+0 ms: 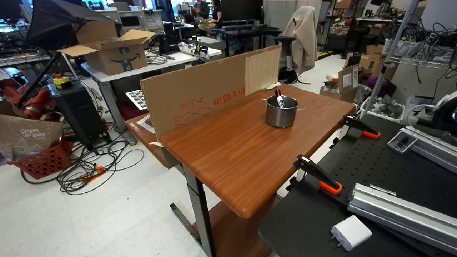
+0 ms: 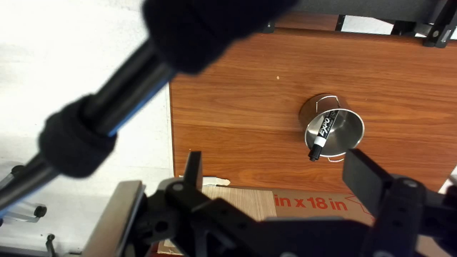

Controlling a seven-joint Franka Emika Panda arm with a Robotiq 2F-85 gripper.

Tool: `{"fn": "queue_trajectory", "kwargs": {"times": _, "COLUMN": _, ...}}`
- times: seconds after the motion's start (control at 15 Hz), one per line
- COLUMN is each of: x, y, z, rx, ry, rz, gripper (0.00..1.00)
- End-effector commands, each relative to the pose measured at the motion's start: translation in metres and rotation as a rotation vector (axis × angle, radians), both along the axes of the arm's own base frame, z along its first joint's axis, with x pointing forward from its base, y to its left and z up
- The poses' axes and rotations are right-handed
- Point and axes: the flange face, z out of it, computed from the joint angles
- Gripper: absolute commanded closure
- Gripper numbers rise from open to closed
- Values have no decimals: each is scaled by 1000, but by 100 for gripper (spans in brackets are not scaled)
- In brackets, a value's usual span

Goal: Remove the marker from the pot and put it on the table

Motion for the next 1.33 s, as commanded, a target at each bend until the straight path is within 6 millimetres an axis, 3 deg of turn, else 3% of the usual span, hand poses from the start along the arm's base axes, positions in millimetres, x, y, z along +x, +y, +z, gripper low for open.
{"fn": "queue_trajectory", "kwargs": {"times": 0.0, "x": 0, "y": 0, "z": 1, "rx": 0, "ry": 1, "rz": 0, "gripper": 0}}
{"fn": "queue_trajectory", "kwargs": {"times": 1.0, "x": 0, "y": 0, "z": 1, "rx": 0, "ry": 1, "rz": 0, "gripper": 0}}
{"fn": "queue_trajectory", "kwargs": {"times": 1.27, "x": 20, "y": 8, "z": -13, "rx": 99, "ry": 22, "rz": -86, "gripper": 0}}
